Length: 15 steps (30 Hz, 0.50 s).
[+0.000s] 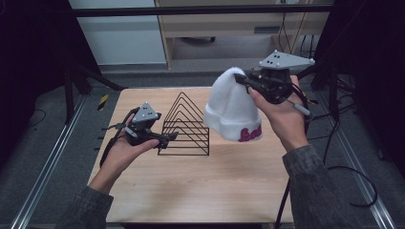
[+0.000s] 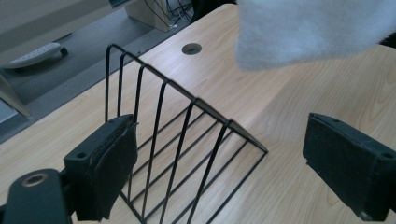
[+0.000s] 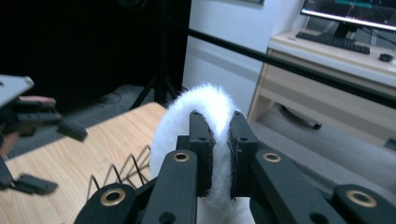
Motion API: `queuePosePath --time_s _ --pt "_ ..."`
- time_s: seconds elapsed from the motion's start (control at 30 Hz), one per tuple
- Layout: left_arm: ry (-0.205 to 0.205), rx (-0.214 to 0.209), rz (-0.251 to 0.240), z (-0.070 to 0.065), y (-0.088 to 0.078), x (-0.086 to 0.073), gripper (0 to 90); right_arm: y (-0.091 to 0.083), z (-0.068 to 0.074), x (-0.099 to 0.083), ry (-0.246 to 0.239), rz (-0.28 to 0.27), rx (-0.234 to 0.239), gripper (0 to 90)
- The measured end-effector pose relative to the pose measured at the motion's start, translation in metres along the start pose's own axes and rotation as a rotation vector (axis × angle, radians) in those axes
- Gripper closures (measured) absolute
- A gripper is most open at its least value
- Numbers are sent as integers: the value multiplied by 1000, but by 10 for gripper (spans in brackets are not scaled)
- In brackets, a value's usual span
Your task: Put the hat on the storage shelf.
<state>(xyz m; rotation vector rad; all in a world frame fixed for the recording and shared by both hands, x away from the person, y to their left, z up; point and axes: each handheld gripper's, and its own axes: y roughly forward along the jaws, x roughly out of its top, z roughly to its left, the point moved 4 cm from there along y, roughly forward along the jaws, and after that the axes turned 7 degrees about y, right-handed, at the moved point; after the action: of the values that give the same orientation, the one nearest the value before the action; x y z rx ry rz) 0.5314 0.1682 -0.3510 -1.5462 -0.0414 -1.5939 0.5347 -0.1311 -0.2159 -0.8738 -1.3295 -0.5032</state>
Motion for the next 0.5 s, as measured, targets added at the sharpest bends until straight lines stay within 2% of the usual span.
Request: queuePosePath --time_s 0.1,0.2,0.43,0.5 --pt "-6 -17 -14 1 3 7 111 4 5 15 -9 -19 8 833" --pt "-4 -21 -9 3 7 11 125 11 10 23 -17 -18 15 833" --pt "-16 -33 -12 8 11 18 157 24 20 37 -26 -25 45 833" --pt "-32 -49 -19 10 11 20 166 26 22 39 -23 -28 51 833"
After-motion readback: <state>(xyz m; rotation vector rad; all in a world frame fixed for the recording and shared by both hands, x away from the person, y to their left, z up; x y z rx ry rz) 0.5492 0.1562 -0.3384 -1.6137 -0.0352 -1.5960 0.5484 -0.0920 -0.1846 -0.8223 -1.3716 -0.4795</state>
